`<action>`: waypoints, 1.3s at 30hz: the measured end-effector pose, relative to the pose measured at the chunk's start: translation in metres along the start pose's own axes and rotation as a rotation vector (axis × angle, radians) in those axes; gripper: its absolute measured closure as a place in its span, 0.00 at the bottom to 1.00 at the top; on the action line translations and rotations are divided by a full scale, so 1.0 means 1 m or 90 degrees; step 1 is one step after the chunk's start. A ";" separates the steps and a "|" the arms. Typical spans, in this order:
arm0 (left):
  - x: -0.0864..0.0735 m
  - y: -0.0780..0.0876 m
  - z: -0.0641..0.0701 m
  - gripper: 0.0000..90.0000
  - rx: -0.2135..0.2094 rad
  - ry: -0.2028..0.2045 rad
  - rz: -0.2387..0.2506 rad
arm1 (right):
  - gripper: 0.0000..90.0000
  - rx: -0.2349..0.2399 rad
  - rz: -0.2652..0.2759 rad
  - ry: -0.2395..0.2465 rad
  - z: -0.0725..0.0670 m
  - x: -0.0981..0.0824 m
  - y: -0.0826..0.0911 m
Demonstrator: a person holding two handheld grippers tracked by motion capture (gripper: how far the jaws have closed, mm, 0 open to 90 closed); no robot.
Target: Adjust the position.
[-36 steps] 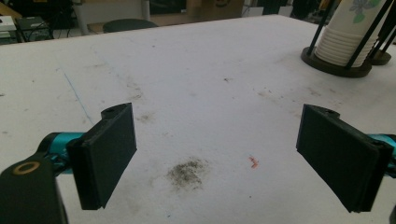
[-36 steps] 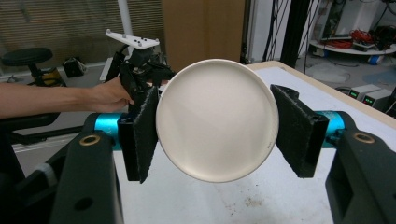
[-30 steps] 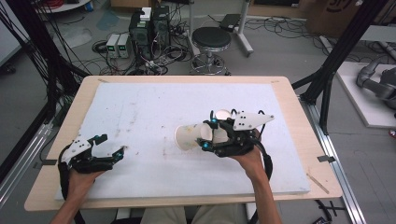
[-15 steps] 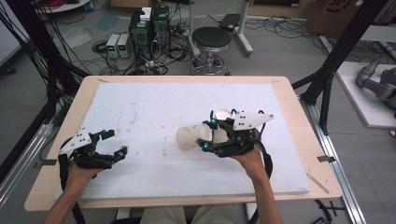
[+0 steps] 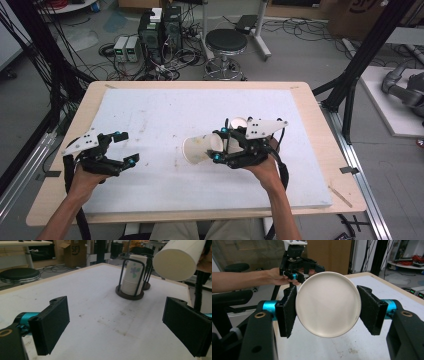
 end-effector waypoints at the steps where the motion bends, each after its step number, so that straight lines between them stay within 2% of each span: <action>1: 0.002 -0.002 0.001 0.08 -0.010 0.000 0.003 | 0.41 0.002 0.001 0.000 0.000 0.000 -0.001; 7: 0.015 -0.012 0.007 0.08 -0.062 -0.023 0.006 | 0.41 0.013 -0.004 0.003 0.000 0.001 -0.007; 12: 0.023 -0.018 0.009 0.08 -0.088 -0.037 0.013 | 0.41 0.019 -0.009 0.008 -0.001 0.001 -0.011; 16: 0.027 -0.021 0.011 0.07 -0.109 -0.044 0.018 | 0.41 0.022 -0.010 0.010 -0.001 0.001 -0.013; 22: 0.033 -0.030 0.016 0.07 -0.161 -0.045 0.010 | 0.41 0.032 -0.012 0.009 -0.002 0.001 -0.016; 26: 0.039 -0.039 0.022 0.07 -0.183 -0.056 0.002 | 0.41 0.033 -0.016 0.011 -0.003 0.002 -0.018; 39: 0.053 -0.066 0.036 0.07 -0.239 -0.068 0.003 | 0.41 0.047 -0.017 0.017 -0.005 0.003 -0.023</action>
Point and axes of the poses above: each handheld gripper's, and its own axes: y roughly backward along the jaws, x roughly out of its top, z roughly to its right, the point moved 1 cm from there along -y, roughly forward along the jaws
